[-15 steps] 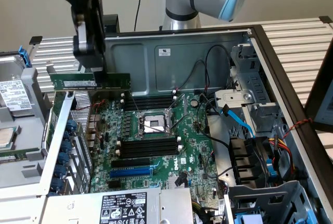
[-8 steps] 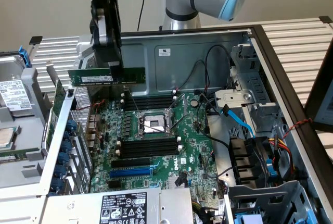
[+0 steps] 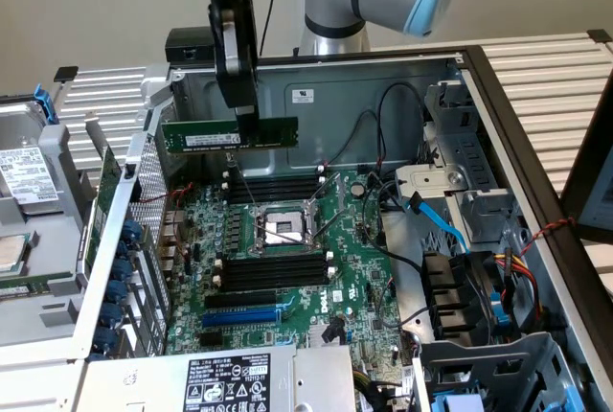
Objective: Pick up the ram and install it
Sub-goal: 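Pick up the ram and move it above insertion slot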
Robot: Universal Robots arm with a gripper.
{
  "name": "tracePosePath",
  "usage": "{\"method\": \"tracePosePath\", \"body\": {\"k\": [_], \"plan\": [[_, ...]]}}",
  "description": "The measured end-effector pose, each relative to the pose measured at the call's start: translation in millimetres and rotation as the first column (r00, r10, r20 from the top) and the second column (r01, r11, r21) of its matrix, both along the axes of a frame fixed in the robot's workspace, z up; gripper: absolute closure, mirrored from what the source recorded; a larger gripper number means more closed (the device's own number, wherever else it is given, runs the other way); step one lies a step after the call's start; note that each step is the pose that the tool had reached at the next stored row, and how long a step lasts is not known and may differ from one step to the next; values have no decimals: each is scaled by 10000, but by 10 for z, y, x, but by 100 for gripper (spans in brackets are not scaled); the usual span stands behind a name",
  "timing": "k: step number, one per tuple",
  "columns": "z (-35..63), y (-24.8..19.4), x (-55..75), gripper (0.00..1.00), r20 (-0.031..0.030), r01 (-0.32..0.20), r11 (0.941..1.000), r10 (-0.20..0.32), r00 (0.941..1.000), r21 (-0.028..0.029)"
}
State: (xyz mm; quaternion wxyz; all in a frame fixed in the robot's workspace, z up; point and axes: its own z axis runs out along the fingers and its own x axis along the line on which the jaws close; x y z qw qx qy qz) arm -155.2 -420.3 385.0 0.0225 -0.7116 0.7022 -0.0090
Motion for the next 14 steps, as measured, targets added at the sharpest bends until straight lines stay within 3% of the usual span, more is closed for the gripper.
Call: {"method": "tracePosePath", "body": {"k": [9,14], "plan": [[-110,163,60,87,68,-139,9999,139,9999,-1],[-152,190,62,87,74,-486,9988,486,9988,-1]]}}
